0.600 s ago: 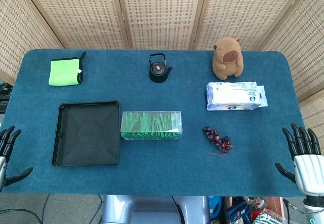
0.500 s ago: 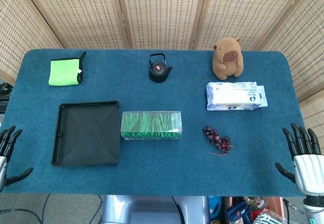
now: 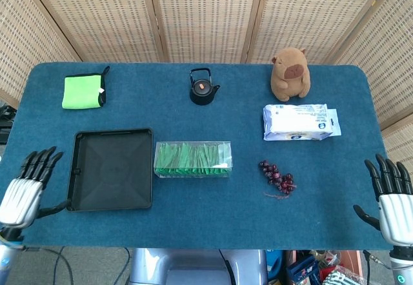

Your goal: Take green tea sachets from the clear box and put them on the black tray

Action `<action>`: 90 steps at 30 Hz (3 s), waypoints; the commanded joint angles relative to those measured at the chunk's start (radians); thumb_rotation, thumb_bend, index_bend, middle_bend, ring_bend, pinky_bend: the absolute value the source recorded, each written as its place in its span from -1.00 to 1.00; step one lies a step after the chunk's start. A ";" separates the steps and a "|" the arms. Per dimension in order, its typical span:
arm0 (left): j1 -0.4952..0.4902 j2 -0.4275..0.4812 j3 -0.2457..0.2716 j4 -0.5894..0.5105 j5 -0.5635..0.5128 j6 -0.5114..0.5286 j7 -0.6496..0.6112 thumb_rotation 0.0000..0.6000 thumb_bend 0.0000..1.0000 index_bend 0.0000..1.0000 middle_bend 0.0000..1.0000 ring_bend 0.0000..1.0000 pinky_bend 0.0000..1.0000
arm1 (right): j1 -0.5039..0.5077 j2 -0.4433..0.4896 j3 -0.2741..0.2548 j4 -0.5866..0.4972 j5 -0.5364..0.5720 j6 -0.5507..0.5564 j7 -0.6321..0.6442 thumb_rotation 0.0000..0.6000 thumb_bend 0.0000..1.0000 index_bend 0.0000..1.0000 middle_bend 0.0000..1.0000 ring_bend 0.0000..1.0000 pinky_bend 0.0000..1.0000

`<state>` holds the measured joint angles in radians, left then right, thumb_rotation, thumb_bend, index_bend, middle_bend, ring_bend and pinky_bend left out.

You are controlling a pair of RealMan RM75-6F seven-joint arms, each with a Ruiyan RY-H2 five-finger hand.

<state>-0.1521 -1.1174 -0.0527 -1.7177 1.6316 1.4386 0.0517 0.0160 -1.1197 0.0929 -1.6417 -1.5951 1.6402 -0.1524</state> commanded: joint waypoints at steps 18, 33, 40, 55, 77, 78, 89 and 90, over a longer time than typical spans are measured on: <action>-0.576 -0.318 -0.260 0.082 -0.471 -0.626 0.228 1.00 -0.81 -0.67 -1.00 -1.00 -1.00 | 0.020 0.003 0.027 0.025 0.111 -0.077 0.021 1.00 -1.00 -1.00 -1.00 -1.00 -1.00; -0.688 -0.395 -0.226 0.130 -0.617 -0.638 0.317 1.00 -0.80 -0.62 -1.00 -1.00 -1.00 | 0.017 0.019 0.036 0.035 0.144 -0.084 0.055 1.00 -1.00 -1.00 -1.00 -1.00 -1.00; -0.719 -0.414 -0.217 0.140 -0.653 -0.629 0.333 1.00 -0.20 -0.52 -1.00 -1.00 -1.00 | 0.020 0.023 0.035 0.038 0.145 -0.091 0.066 1.00 -1.00 -1.00 -1.00 -1.00 -1.00; -0.761 -0.379 -0.254 0.124 -0.728 -0.585 0.339 1.00 -0.16 -0.46 -1.00 -1.00 -1.00 | 0.026 0.021 0.029 0.036 0.149 -0.105 0.058 1.00 -1.00 -1.00 -1.00 -1.00 -1.00; -0.838 -0.317 -0.266 0.219 -0.939 -0.631 0.316 1.00 -0.14 -0.44 -1.00 -1.00 -1.00 | 0.037 0.013 0.025 0.039 0.171 -0.134 0.036 1.00 -1.00 -1.00 -1.00 -1.00 -1.00; -0.840 -0.315 -0.265 0.222 -0.947 -0.636 0.310 1.00 -0.14 -0.44 -1.00 -1.00 -1.00 | 0.038 0.013 0.025 0.039 0.172 -0.135 0.035 1.00 -1.00 -1.00 -1.00 -1.00 -1.00; -0.858 -0.280 -0.244 0.229 -1.017 -0.718 0.264 1.00 -0.03 -0.19 -1.00 -1.00 -1.00 | 0.040 0.011 0.024 0.039 0.178 -0.140 0.029 1.00 -1.00 -1.00 -1.00 -1.00 -1.00; -0.861 -0.274 -0.241 0.225 -1.023 -0.730 0.262 1.00 0.01 -0.14 -1.00 -1.00 -1.00 | 0.041 0.011 0.024 0.038 0.178 -0.140 0.028 1.00 -1.00 -1.00 -1.00 -1.00 -1.00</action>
<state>-1.0078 -1.4023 -0.2992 -1.4872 0.6200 0.7264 0.3207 0.0565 -1.1090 0.1170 -1.6036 -1.4172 1.5006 -0.1244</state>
